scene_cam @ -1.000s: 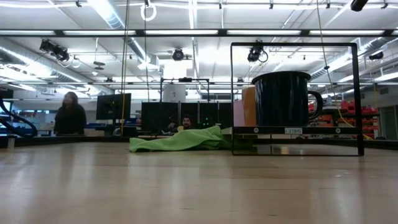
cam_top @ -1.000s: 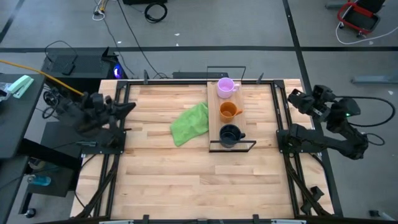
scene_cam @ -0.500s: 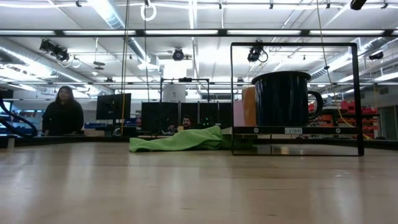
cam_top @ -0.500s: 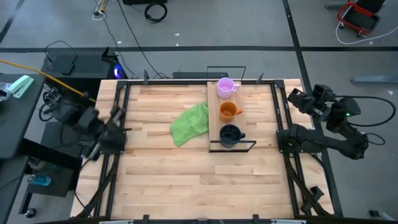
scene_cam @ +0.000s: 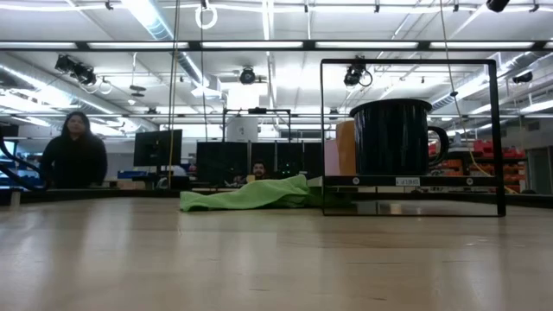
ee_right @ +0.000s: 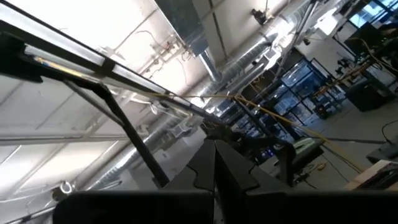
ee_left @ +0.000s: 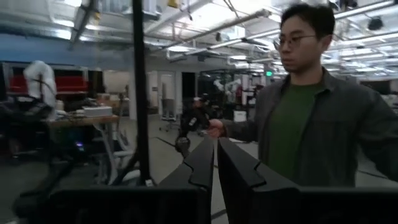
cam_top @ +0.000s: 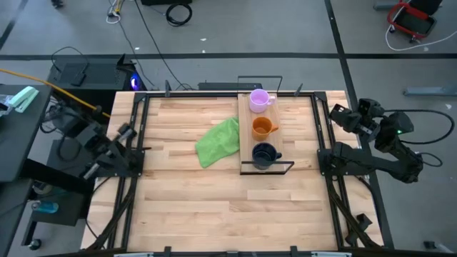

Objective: Stack small to large cups/mugs on shelf
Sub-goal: Return to Home Position

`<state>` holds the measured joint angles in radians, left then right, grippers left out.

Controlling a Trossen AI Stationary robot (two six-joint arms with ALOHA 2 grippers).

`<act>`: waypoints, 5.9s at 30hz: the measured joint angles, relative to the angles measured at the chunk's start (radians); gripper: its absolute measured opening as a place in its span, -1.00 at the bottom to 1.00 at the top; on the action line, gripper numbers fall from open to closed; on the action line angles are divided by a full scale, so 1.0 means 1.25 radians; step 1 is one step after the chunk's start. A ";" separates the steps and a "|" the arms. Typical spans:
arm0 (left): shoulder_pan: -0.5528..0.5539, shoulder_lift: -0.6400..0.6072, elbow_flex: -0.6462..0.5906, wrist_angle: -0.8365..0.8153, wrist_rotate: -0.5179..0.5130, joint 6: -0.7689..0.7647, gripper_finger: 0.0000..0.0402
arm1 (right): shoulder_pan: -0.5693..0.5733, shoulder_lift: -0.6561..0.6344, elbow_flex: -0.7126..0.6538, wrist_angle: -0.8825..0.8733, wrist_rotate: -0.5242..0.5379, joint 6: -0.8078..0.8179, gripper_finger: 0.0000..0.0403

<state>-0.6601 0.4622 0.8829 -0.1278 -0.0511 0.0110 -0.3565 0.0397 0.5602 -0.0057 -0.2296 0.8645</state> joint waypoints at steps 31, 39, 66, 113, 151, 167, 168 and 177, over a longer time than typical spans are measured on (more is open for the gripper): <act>0.047 -0.366 -0.368 0.040 -0.078 -0.083 -0.85 | 0.000 -0.007 -0.271 0.285 -0.014 0.008 -0.94; 0.047 -0.367 -0.495 0.207 -0.081 -0.106 -0.84 | 0.000 -0.007 -0.311 0.312 -0.012 0.022 -0.94; 0.047 -0.365 -0.699 0.372 -0.088 -0.100 -0.86 | 0.000 -0.006 -0.442 0.385 -0.007 0.040 -0.94; 0.384 -0.365 -0.698 0.150 -0.548 0.011 -0.81 | -0.001 0.000 -0.441 0.046 0.344 -0.478 -0.94; 0.392 -0.365 -0.700 0.198 -0.545 0.064 -0.82 | -0.001 0.003 -0.441 0.047 0.343 -0.478 -0.94; 0.392 -0.365 -0.700 0.198 -0.545 0.064 -0.86 | 0.000 0.003 -0.441 0.047 0.343 -0.478 -0.94; 0.392 -0.365 -0.700 0.198 -0.545 0.064 -0.86 | 0.000 0.003 -0.441 0.047 0.343 -0.478 -0.94; 0.392 -0.365 -0.699 0.197 -0.545 0.064 -0.82 | 0.000 0.003 -0.441 0.047 0.343 -0.478 -0.94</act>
<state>-0.1703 0.0063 0.0086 0.1188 -0.7322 0.0906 -0.3569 0.0437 0.0086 0.0536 0.1986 0.2672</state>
